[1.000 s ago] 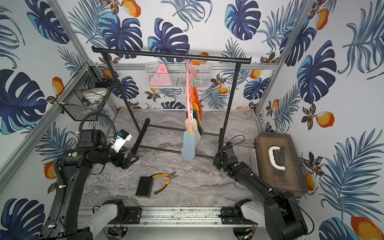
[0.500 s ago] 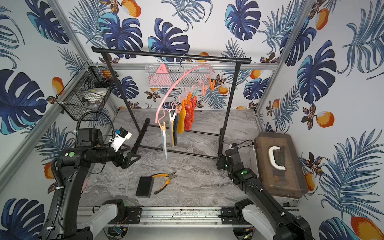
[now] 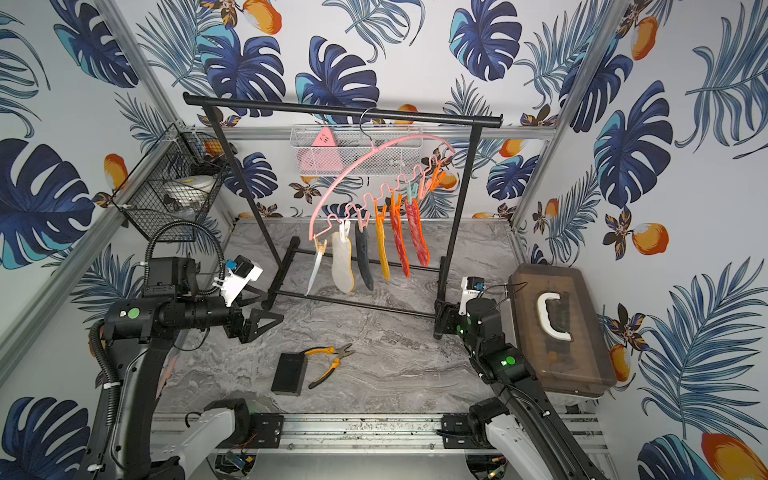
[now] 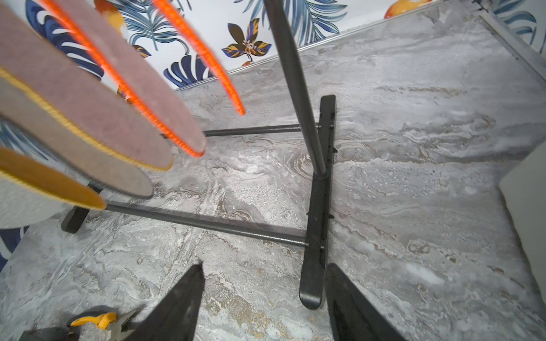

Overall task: Take the shoe insoles off the hanger
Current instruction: Move the clothesline to the center of the board, then remove the insole from the hanger.

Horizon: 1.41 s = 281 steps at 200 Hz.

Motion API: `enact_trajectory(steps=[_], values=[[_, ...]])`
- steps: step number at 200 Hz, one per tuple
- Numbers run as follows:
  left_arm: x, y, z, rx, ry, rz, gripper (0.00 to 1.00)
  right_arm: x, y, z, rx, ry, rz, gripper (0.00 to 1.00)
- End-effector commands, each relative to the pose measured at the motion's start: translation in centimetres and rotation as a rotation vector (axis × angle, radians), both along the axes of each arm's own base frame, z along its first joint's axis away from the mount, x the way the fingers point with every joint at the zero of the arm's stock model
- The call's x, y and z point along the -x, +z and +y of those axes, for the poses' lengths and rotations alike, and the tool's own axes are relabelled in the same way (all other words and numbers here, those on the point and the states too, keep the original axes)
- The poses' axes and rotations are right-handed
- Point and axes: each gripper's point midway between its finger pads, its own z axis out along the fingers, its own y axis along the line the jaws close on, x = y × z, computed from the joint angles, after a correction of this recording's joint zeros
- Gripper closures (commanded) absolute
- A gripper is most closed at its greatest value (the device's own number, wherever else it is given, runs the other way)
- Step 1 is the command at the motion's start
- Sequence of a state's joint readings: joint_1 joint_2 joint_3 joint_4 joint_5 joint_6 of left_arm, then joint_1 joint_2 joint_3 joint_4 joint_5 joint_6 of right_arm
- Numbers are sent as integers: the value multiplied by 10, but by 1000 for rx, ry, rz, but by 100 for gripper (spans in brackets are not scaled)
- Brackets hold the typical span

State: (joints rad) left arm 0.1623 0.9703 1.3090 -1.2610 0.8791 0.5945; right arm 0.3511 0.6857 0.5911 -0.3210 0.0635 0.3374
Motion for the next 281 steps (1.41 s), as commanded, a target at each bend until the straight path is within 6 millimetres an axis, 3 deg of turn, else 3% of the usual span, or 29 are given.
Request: enact_trajectory(steps=[1,42,98,142,233,281], values=[[7,19,-13,64,-87,-63,1,0,7,11,21,82,-9,32],[-13,30,-11,104,-58,-64,1,2,20,33,-8,211,-41,33],[-32,21,-12,162,-69,-54,1,20,39,62,-53,413,-104,34],[-47,14,-12,191,-72,-42,1,34,67,83,-92,561,-184,34],[-54,15,-21,259,-156,-71,1,51,108,135,-111,878,-287,32],[-58,8,-23,234,-139,-61,1,41,106,145,-65,939,-244,31]])
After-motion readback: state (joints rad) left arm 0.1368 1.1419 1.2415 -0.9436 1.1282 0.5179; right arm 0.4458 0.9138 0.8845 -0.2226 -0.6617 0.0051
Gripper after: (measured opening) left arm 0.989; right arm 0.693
